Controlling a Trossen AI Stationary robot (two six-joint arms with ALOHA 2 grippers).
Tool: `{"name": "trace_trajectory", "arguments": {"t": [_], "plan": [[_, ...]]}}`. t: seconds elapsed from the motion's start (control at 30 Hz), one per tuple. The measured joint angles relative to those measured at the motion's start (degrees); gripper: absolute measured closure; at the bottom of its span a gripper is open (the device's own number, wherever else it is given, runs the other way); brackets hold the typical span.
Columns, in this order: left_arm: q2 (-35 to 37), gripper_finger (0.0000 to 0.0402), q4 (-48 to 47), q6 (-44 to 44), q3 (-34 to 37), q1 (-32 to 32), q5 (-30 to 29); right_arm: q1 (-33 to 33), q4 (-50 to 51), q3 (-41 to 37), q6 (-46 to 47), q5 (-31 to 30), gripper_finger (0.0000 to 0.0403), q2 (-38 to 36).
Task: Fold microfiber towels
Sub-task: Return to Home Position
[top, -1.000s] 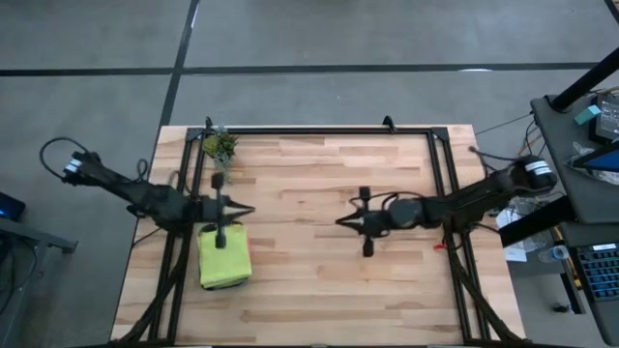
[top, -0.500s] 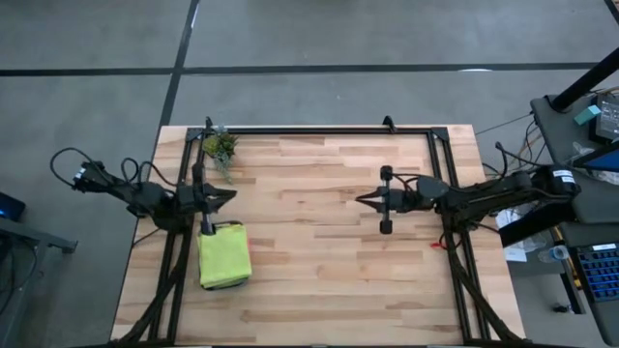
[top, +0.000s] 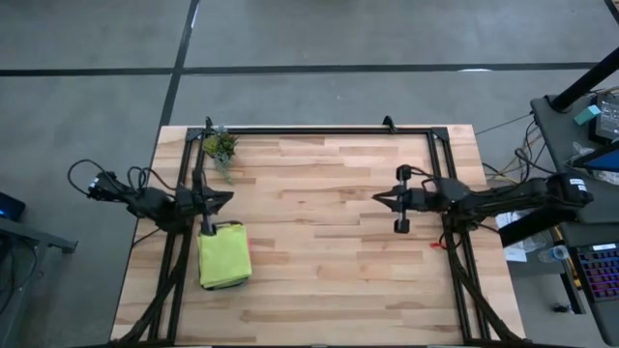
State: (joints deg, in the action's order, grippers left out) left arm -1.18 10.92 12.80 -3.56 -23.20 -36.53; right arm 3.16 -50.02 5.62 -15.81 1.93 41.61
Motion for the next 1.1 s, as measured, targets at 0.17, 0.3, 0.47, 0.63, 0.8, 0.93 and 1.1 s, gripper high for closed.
{"name": "trace_trajectory", "arguments": {"t": [0.17,0.3,0.47,0.63,0.8,0.93,1.1], "plan": [[-0.71,0.0401,2.39,-0.49,1.68,0.0,0.19,0.0,0.17,-4.63,-2.8,0.05,0.0394,-6.96],[-1.1,0.0401,4.27,-1.32,2.1,-0.02,0.44,0.0,4.36,-4.89,-1.75,1.25,0.0394,-11.84],[-1.44,0.0401,2.69,-6.41,2.09,-0.02,0.31,0.0,6.58,-4.91,3.21,7.49,0.0394,-17.05],[-2.61,0.0401,2.13,-10.91,2.15,-0.02,-0.04,-0.15,8.44,-4.93,8.83,11.51,0.0394,-21.33],[-3.5,0.0401,2.18,-13.9,2.15,-0.02,-0.04,-0.17,10.33,-4.93,9.65,13.66,0.0394,-26.74],[-3.68,0.0401,2.18,-15.37,2.15,-0.02,-0.07,-0.17,14.04,-4.95,6.34,14.33,0.0394,-31.8],[-3.59,0.0401,2.14,-15.41,2.15,-0.02,-0.09,-0.17,14.0,-4.97,7.29,20.55,0.0394,-38.8]]}}
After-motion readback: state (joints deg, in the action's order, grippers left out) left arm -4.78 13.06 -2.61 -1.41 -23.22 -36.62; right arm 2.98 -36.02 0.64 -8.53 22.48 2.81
